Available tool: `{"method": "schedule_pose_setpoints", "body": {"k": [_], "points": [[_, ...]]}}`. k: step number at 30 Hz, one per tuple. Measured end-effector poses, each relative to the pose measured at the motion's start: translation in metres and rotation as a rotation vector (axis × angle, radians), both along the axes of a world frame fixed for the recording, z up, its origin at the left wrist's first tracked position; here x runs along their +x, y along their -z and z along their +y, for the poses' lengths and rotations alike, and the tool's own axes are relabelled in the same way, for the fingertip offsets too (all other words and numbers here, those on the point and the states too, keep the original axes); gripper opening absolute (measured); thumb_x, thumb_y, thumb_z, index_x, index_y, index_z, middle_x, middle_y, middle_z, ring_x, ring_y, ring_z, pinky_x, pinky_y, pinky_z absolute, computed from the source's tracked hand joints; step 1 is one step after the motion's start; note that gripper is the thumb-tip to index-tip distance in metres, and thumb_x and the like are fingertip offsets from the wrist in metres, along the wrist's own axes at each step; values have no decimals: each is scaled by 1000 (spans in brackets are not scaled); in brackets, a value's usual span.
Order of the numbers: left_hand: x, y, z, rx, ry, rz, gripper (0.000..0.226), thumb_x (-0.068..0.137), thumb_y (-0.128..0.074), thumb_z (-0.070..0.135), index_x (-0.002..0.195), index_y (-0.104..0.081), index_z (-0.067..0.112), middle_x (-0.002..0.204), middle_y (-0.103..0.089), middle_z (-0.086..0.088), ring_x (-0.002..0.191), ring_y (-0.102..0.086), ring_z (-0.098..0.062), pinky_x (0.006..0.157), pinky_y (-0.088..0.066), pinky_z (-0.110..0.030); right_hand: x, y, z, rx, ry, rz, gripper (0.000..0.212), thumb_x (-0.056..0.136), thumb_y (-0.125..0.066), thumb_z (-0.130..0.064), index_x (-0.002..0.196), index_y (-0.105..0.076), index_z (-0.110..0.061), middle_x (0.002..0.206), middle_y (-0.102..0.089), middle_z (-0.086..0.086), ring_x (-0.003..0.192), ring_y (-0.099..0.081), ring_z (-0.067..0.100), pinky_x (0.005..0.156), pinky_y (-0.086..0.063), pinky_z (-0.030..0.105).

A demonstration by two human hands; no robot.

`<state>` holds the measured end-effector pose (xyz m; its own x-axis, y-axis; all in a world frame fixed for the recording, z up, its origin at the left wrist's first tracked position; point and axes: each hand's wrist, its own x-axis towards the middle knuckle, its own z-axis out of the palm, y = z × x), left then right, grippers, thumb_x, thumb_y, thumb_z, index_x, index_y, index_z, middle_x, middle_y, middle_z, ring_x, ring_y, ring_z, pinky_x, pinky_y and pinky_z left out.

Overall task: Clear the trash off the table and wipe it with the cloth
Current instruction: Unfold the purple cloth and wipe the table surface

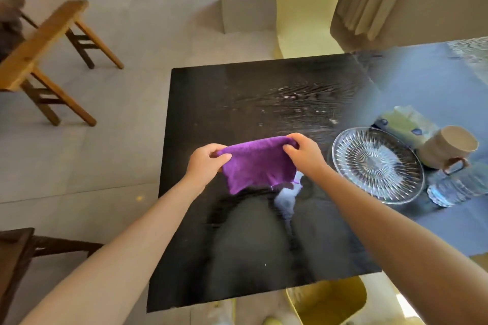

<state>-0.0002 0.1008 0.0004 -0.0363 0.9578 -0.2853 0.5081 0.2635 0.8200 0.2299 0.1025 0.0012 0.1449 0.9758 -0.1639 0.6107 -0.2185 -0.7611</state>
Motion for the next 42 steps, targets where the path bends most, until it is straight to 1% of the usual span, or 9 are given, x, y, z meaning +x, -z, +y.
{"method": "schedule_pose_setpoints", "body": {"k": [5, 7, 11, 14, 17, 20, 23, 32, 42], "points": [[17, 15, 74, 25, 48, 1, 19, 87, -61, 15, 104, -68, 17, 100, -66, 3, 95, -60, -16, 81, -48, -28, 5, 14, 57, -22, 153, 5, 10, 88, -49, -8, 88, -60, -7, 83, -58, 6, 81, -49, 19, 59, -25, 22], [27, 25, 103, 13, 69, 13, 20, 88, -59, 15, 107, -67, 15, 101, -64, 2, 97, -59, -18, 82, -48, -29, 9, 18, 80, -26, 201, -14, 15, 89, -49, -9, 96, -61, -6, 86, -57, 5, 83, -50, 22, 58, -24, 21], [41, 53, 147, -43, 71, 58, 27, 91, -52, 15, 115, -64, 15, 117, -66, -7, 112, -59, -27, 99, -49, -40, 15, 43, 114, -93, 189, -231, 43, 92, -52, -20, 132, -47, -5, 125, -57, 18, 118, -50, 35, 89, -38, 32], [23, 73, 152, 3, 47, 259, 38, 97, -43, 22, 135, -49, 17, 142, -51, -3, 131, -46, -23, 109, -38, -36, 2, 73, 119, -79, -89, -576, 69, 90, -54, -43, 146, -30, -8, 149, -34, 20, 136, -30, 38, 111, -23, 42], [-22, 97, 130, 80, 74, 518, 45, 100, -36, 32, 143, -37, 20, 153, -34, -5, 143, -30, -24, 117, -27, -43, -18, 103, 118, -147, -304, -660, 84, 87, -44, -62, 152, -16, -17, 160, -8, 15, 147, -5, 36, 118, -5, 48], [-67, 120, 94, 17, 153, 767, 54, 100, -25, 40, 150, -20, 20, 160, -14, -9, 148, -10, -26, 121, -11, -45, -34, 126, 120, -270, -286, -618, 96, 81, -37, -75, 153, -1, -22, 160, 10, 14, 147, 12, 36, 117, 4, 56], [-87, 139, 62, -38, 188, 864, 61, 98, -17, 46, 151, -8, 18, 161, -4, -9, 149, -1, -25, 122, -5, -43, -47, 141, 121, -223, -231, -677, 103, 75, -34, -81, 152, 3, -23, 159, 13, 19, 145, 16, 42, 113, 7, 61], [-88, 156, 52, 58, 172, 996, 67, 94, -9, 49, 149, -21, 12, 157, -20, -13, 147, -17, -27, 119, -14, -44, -67, 150, 125, -98, -145, -745, 57, 98, -25, -48, 151, -13, -30, 160, -2, 19, 145, 5, 44, 114, -2, 63], [-89, 156, 51, 92, 175, 980, 69, 92, -1, 51, 151, -12, 15, 160, -9, -11, 148, -7, -26, 120, -5, -42, -87, 149, 120, -16, -194, -721, 47, 101, -25, -38, 148, -25, -34, 161, -14, 7, 146, -2, 44, 113, -3, 63]]}}
